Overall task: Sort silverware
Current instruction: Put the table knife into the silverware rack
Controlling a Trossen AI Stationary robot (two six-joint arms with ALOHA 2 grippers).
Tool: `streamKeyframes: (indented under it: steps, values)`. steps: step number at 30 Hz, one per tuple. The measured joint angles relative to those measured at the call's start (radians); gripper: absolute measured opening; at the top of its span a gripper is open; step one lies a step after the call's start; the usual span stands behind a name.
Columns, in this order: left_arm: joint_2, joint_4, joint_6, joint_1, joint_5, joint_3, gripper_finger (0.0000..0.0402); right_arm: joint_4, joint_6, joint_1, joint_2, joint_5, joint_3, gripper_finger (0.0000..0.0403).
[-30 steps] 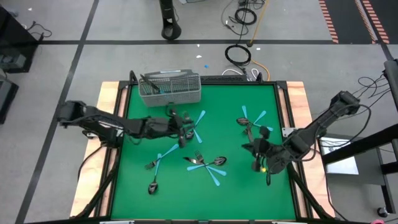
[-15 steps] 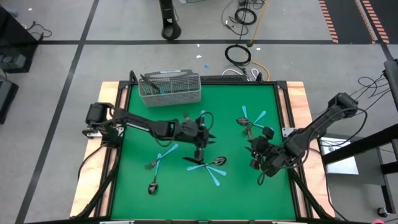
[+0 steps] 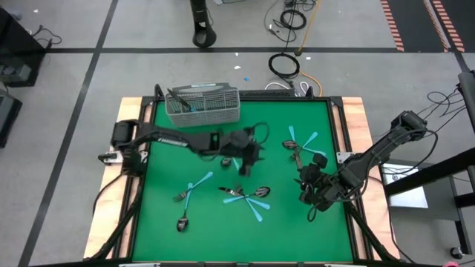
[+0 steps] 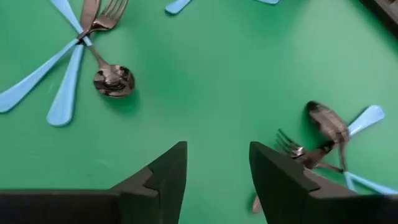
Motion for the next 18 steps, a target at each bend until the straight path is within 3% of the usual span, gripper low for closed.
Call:
streamKeyframes:
  steps: [7, 13, 18]
  values:
    - [0.197, -0.249, 0.266, 0.134, 0.01, 0.326, 0.0167, -0.003, 0.078, 0.002, 0.0, -0.084, 0.0, 0.0163]
    - [0.394, -0.323, 0.292, 0.185, 0.059, 0.562, 0.0167, 0.0, 0.159, 0.009, 0.0, -0.189, 0.0, 0.0162]
    - [0.543, -0.436, 0.289, 0.18, -0.061, 0.776, 0.0167, 0.001, 0.203, 0.047, 0.0, -0.208, 0.0, 0.0162]
